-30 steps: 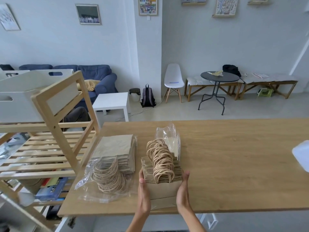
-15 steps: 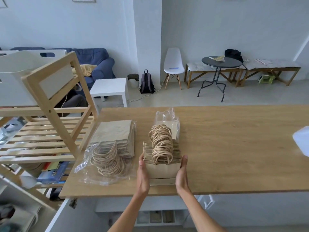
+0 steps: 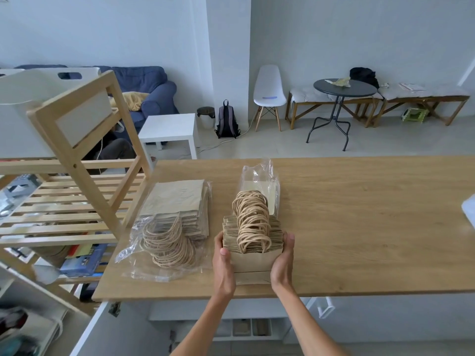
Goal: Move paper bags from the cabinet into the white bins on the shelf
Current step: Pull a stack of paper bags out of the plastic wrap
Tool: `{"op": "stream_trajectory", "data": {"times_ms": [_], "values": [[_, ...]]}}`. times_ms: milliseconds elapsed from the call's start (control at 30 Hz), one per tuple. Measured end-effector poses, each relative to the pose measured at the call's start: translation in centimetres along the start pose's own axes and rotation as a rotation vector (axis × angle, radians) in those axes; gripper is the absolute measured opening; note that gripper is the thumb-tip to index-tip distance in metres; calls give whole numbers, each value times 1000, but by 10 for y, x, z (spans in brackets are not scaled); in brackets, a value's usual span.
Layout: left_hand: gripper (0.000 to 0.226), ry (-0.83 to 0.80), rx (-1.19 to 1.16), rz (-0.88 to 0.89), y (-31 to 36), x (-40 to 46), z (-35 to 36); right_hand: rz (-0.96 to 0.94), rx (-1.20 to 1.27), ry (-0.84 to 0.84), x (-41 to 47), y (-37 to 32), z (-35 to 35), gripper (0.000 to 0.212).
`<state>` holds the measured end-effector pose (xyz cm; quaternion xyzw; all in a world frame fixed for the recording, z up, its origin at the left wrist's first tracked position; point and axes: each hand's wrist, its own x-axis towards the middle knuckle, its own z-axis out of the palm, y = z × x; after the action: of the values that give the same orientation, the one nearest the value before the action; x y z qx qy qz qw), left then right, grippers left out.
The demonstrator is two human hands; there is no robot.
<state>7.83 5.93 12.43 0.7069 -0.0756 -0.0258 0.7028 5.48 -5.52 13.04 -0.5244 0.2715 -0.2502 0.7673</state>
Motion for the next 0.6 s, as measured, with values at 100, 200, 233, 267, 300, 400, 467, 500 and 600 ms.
{"op": "stream_trajectory", "data": {"times_ms": [100,200,233,267,300,400,467,500,600], "values": [[76,0,10,-23,-6,5,0,-23,-64,60,3,10,2,55],[100,-23,2,4,-14,8,0,-13,-91,91,5,18,-2,48],[111,-22,7,21,-14,7,0,0,-82,98,6,20,-2,48],[110,-25,21,35,-13,5,-1,8,-84,114,7,21,-2,49],[102,-23,64,41,-13,3,-2,18,-99,129,8,21,-1,48],[81,-36,146,7,-20,5,-6,48,-139,156,13,18,5,51],[64,-27,172,-3,-19,12,-6,56,-157,154,16,19,6,54],[58,-30,181,12,-10,16,-6,53,-161,161,16,17,6,56],[46,-70,148,29,20,20,0,49,-162,148,17,1,13,58]]}}
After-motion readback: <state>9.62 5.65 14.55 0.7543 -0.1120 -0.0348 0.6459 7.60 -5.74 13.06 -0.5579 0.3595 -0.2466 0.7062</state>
